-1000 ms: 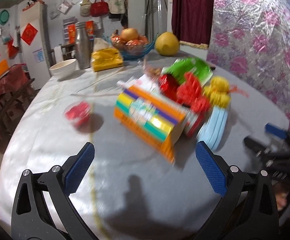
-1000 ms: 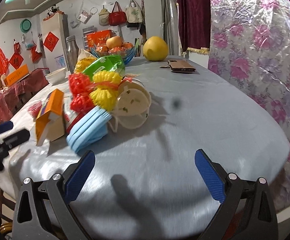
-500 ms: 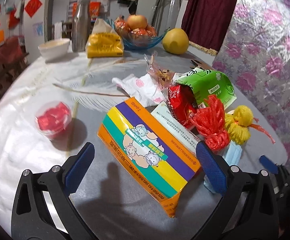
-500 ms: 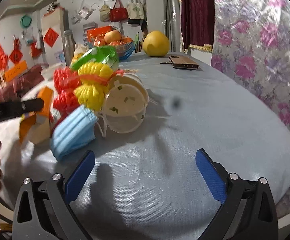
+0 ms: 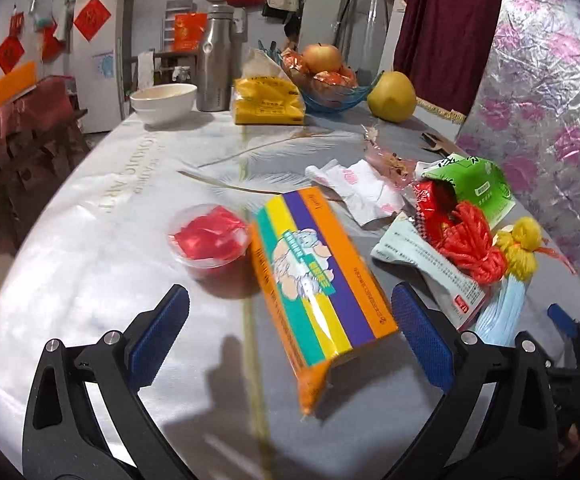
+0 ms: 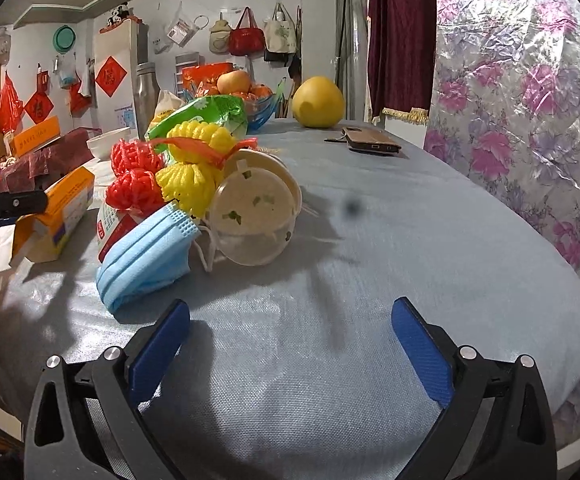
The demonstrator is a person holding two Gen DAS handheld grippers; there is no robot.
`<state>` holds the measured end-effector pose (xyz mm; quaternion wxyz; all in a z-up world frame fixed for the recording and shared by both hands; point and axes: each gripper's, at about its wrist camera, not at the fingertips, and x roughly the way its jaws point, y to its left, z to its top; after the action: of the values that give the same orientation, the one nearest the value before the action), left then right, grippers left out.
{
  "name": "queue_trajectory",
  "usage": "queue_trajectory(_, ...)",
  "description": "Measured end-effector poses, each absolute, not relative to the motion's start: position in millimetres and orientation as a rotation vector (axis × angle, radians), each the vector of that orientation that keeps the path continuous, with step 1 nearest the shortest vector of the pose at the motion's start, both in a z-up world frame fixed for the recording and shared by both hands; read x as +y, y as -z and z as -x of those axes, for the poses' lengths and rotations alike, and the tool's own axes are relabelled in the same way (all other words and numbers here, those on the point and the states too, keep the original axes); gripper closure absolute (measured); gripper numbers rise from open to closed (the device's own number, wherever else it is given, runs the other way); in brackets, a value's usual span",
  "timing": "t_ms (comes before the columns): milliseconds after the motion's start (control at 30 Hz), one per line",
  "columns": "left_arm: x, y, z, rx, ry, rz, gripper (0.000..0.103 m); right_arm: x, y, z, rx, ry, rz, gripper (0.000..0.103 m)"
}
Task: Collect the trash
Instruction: 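Grasp the striped orange medicine box with the left tool while the right tool grasps the blue face mask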
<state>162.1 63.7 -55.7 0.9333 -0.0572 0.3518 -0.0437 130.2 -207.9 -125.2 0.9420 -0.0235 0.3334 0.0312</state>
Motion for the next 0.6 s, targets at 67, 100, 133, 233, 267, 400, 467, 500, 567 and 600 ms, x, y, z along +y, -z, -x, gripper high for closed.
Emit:
queue_trajectory(67, 55.4, 55.2, -161.5, 0.731, 0.139, 0.104, 0.006, -206.9, 124.9, -130.0, 0.682, -0.062, 0.049, 0.004)
queue_trajectory(100, 49.1, 55.3, -163.4, 0.734, 0.169, 0.084, 0.006, -207.0, 124.3, -130.2, 0.686, -0.062, 0.048, 0.004)
queue_trajectory(133, 40.4, 56.1, -165.7, 0.732, 0.183, 0.052, 0.006, -206.4, 123.9, -129.5, 0.691, -0.063, 0.047, 0.004)
queue_trajectory(233, 29.8, 66.4, -180.2, 0.759, 0.157, 0.025, 0.006, -207.4, 118.6, -123.8, 0.699, -0.125, -0.013, 0.005)
queue_trajectory(267, 31.3, 70.1, -184.9, 0.777, 0.160, 0.048, 0.006, -208.4, 116.0, -121.1, 0.695, -0.152, -0.047, 0.005)
queue_trajectory(400, 48.7, 68.2, -187.6, 0.759, 0.145, 0.150, 0.012, -202.7, 106.1, -118.1, 0.687, -0.254, -0.109, 0.005)
queue_trajectory(467, 52.4, 69.1, -189.0, 0.762, 0.137, 0.144, 0.031, -196.5, 103.6, -120.4, 0.690, -0.287, -0.116, 0.010)
queue_trajectory(500, 53.5, 69.8, -189.8, 0.766, 0.151, 0.156, 0.033, -192.5, 103.2, -124.4, 0.703, -0.321, -0.132, 0.014)
queue_trajectory(567, 54.6, 69.6, -188.5, 0.757, 0.149, 0.172, 0.034, -186.6, 105.0, -134.1, 0.736, -0.372, -0.172, 0.020)
queue_trajectory(600, 52.6, 69.5, -188.3, 0.754, 0.147, 0.160, 0.034, -183.7, 107.2, -141.8, 0.758, -0.393, -0.199, 0.024)
